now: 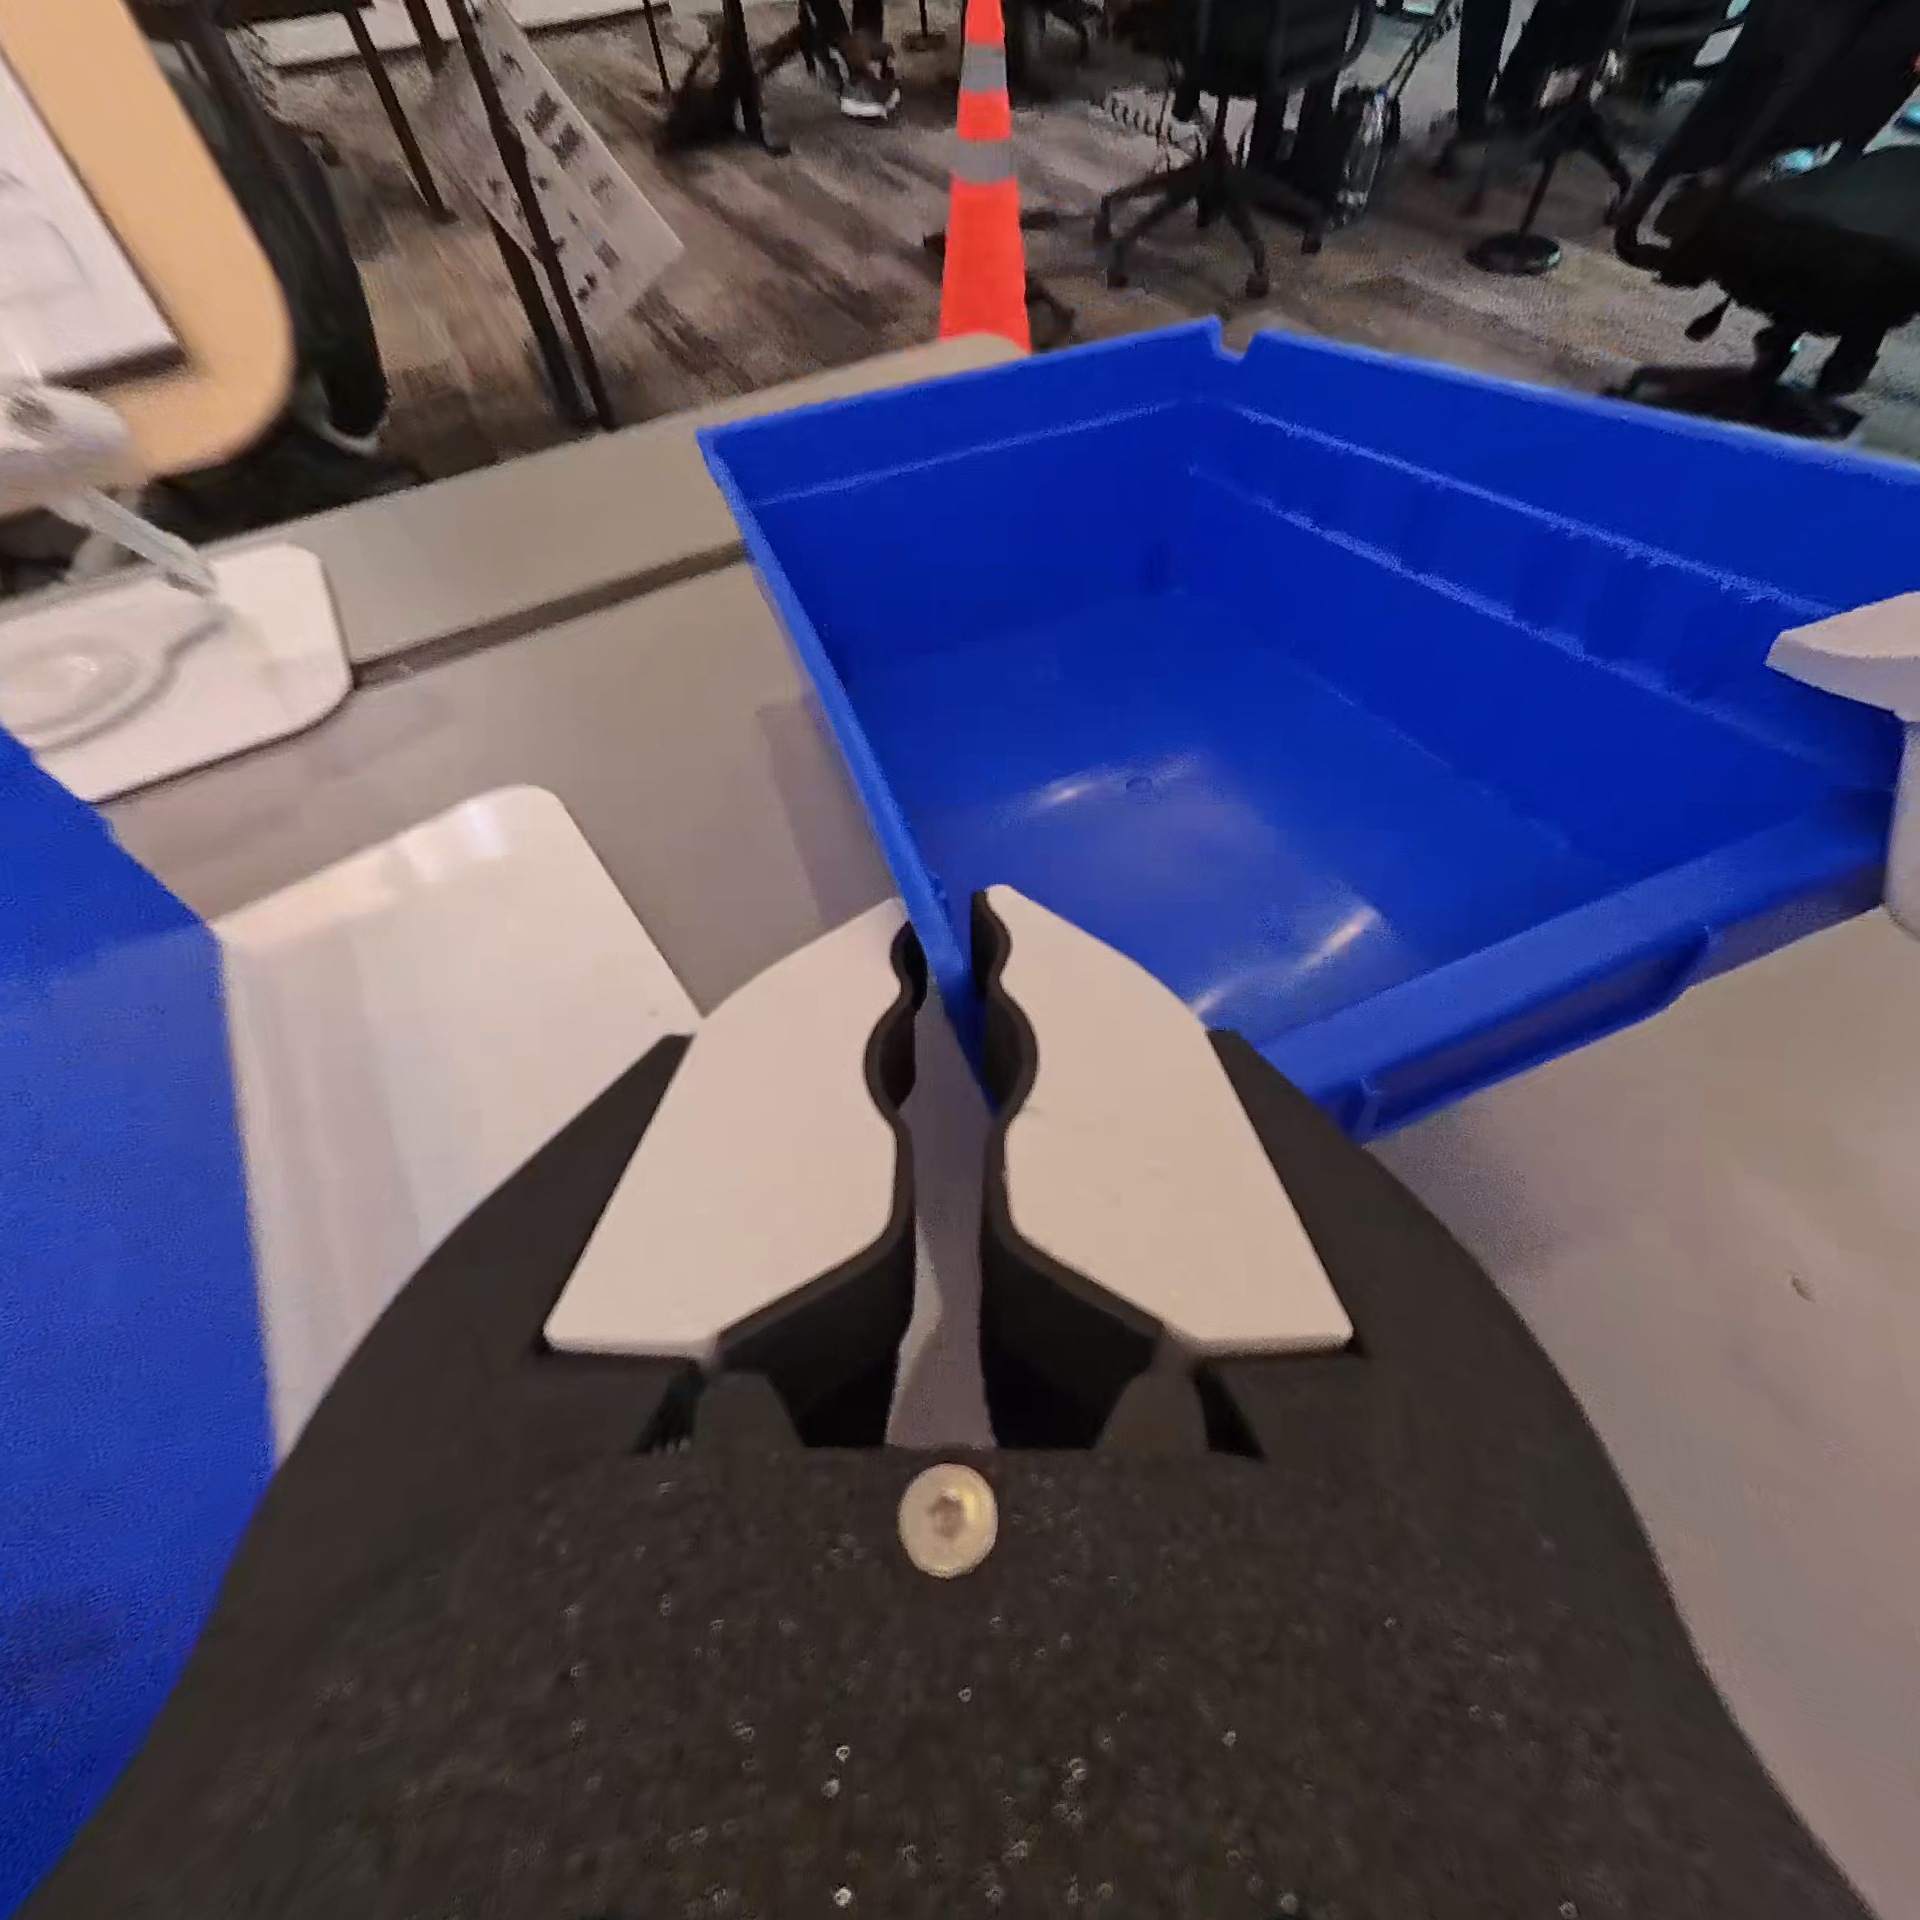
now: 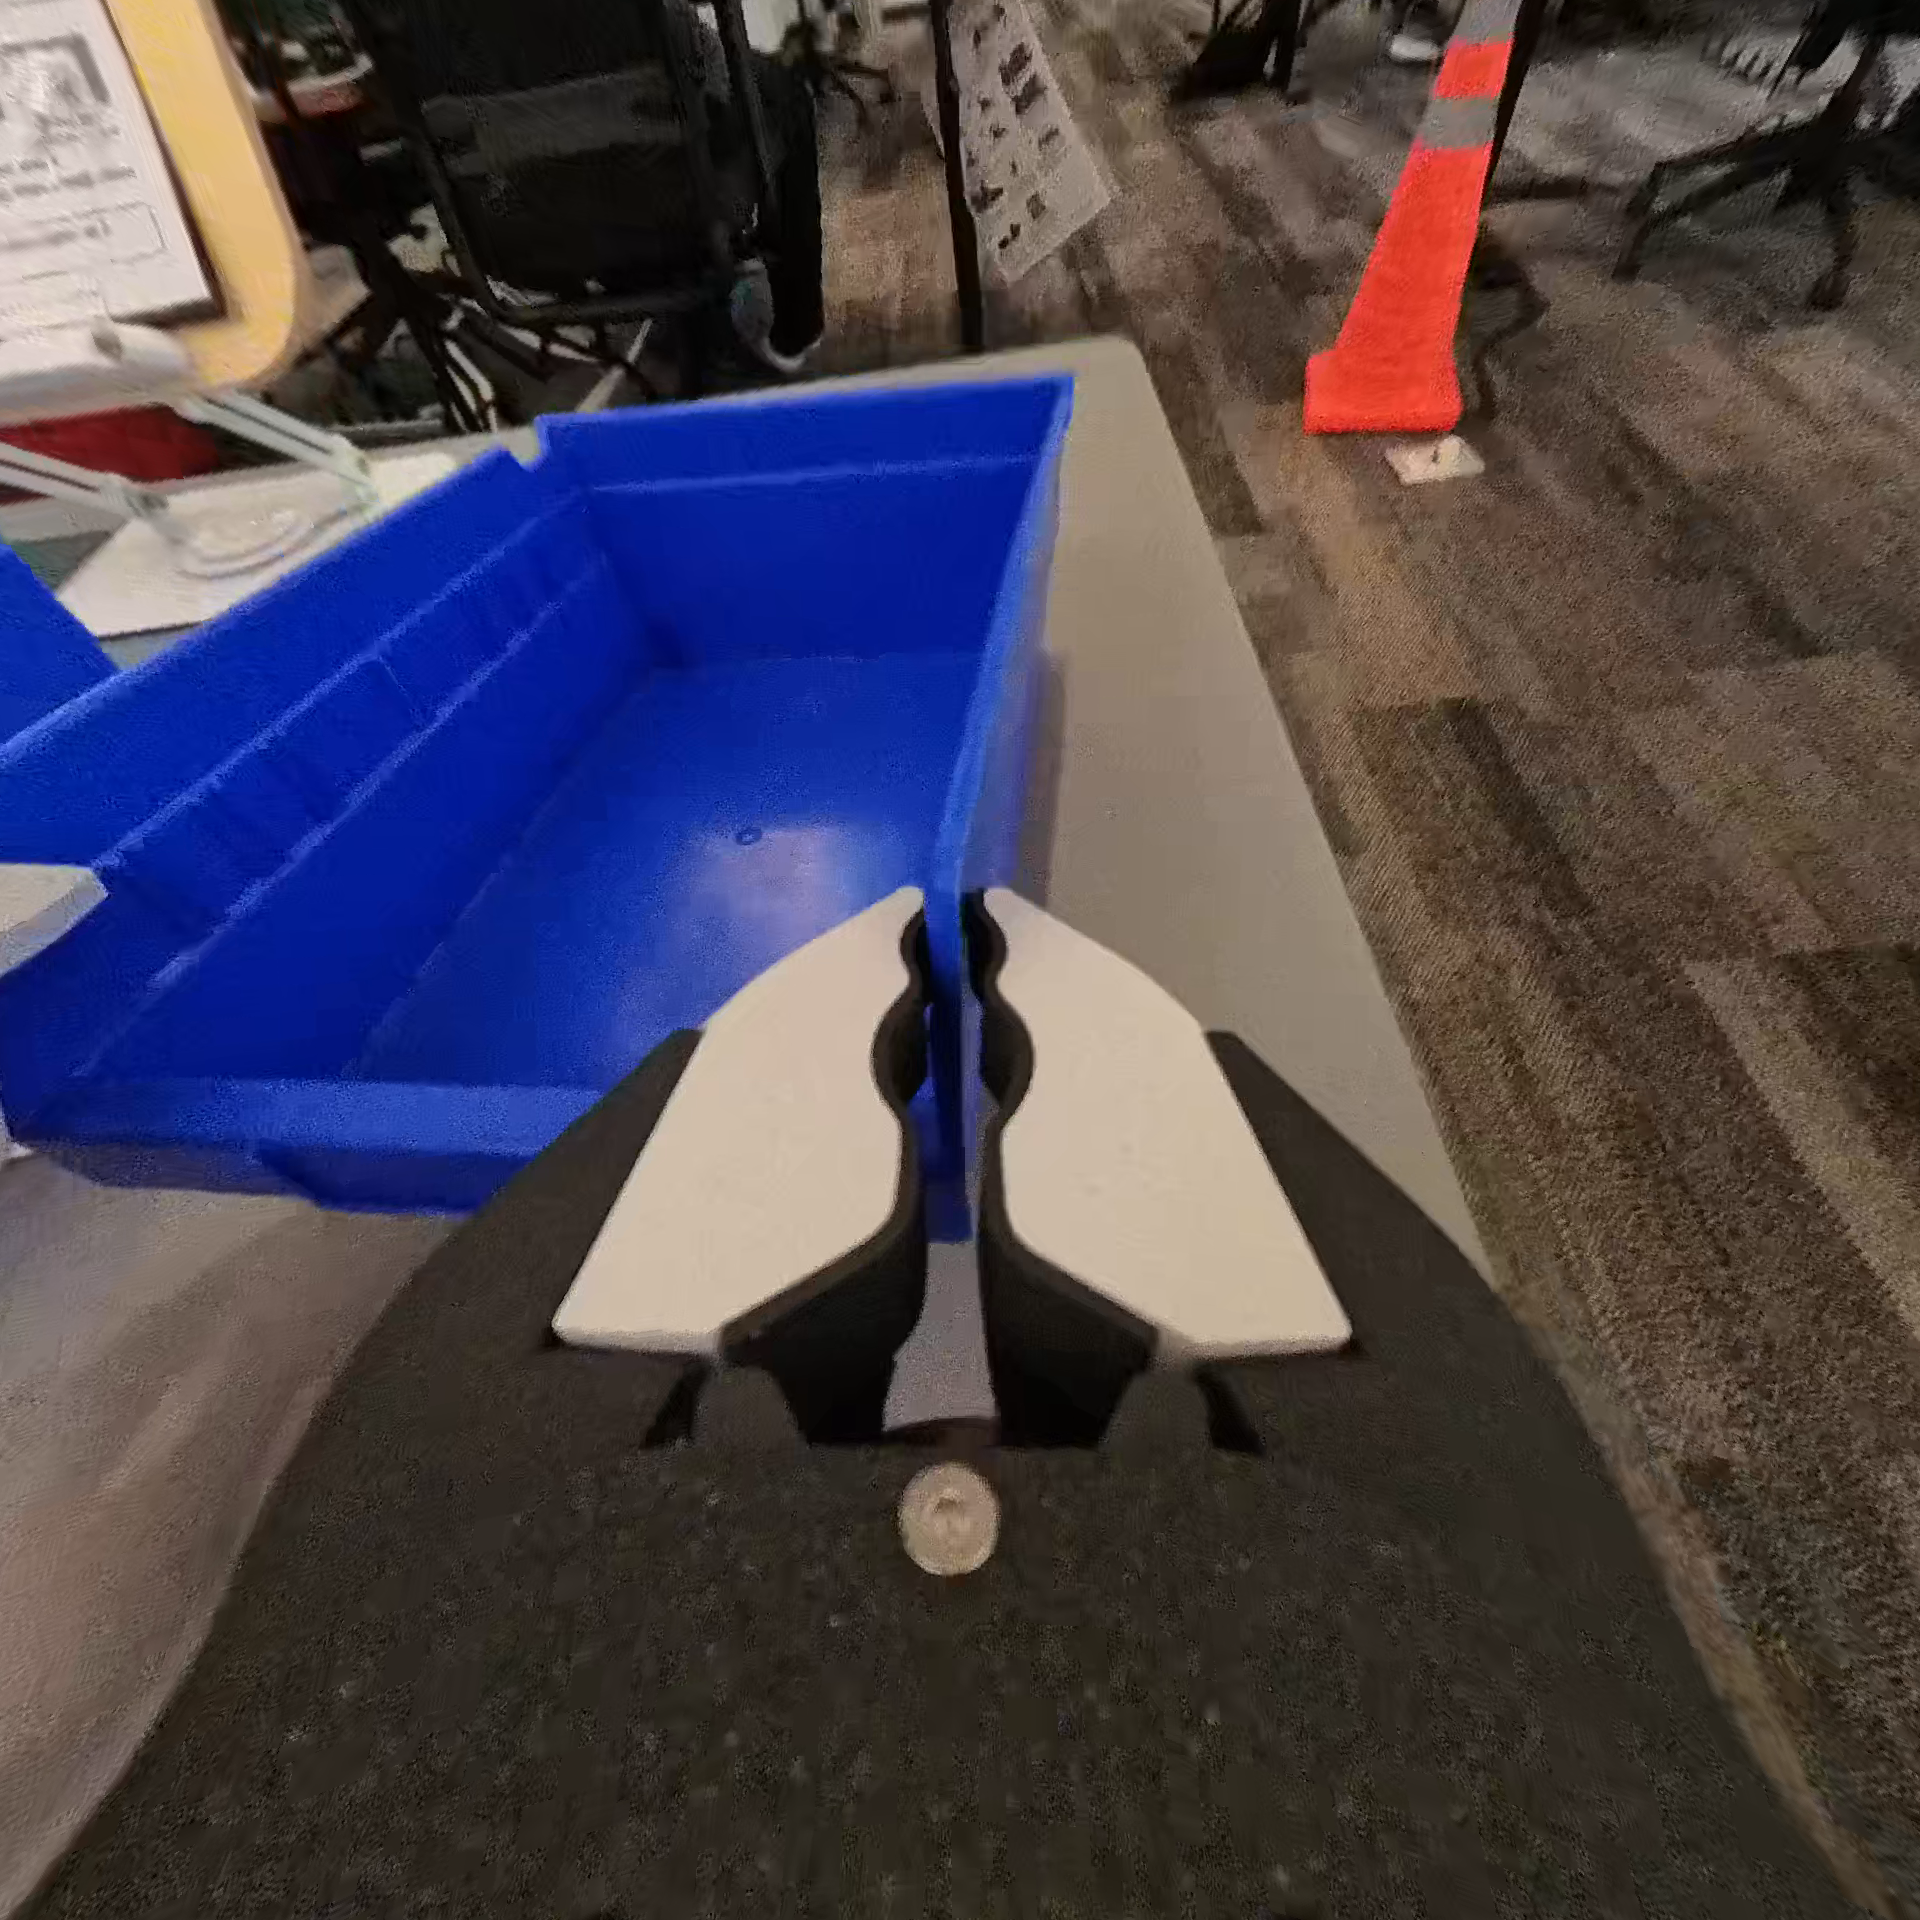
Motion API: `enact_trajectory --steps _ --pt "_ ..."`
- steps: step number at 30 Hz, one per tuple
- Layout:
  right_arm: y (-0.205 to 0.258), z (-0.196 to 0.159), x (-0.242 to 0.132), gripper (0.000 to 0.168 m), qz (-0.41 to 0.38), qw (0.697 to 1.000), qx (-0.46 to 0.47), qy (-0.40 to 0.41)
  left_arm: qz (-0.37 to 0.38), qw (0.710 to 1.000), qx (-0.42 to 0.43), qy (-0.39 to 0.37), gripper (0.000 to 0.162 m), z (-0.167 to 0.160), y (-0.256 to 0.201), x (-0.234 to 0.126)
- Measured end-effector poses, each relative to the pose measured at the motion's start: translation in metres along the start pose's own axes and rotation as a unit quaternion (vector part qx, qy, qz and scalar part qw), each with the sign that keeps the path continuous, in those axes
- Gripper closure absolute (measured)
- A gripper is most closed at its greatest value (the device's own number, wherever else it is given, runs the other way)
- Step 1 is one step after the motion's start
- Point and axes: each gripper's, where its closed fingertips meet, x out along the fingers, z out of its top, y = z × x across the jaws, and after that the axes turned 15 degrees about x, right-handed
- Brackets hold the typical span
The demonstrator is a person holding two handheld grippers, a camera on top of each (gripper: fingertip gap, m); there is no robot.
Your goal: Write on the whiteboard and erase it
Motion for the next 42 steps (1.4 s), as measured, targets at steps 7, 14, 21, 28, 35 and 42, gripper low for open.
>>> enact_trajectory --steps 7,14,21,28,35,42 --pt "-0.039 -0.037 0.020 0.161 0.015 0.992 0.119 0.039 -0.063 0.997 -0.038 -0.009 0.147 -0.035 -0.045 0.011" --pt "-0.055 -0.015 -0.003 0.134 -0.011 0.995 0.102 -0.021 -0.159 0.986 -0.036 -0.018 0.104 -0.029 -0.046 -0.026" --pt "0.090 0.057 -0.057 0.111 0.059 0.977 -0.091 -0.183 -0.022 0.998 0.011 -0.063 0.100 -0.037 0.114 -0.141" --pt "0.325 -0.096 -0.026 0.086 0.249 0.966 -0.063 -0.037 0.139 0.986 -0.071 0.053 0.099 -0.188 0.255 -0.184" --pt "0.326 -0.179 0.028 0.164 0.069 0.993 -0.095 0.020 0.072 0.987 -0.114 0.089 0.146 -0.220 0.253 -0.161" --pt "0.373 -0.174 0.021 0.165 0.066 0.995 -0.075 0.024 0.132 0.980 -0.117 0.097 0.160 -0.223 0.299 -0.193"
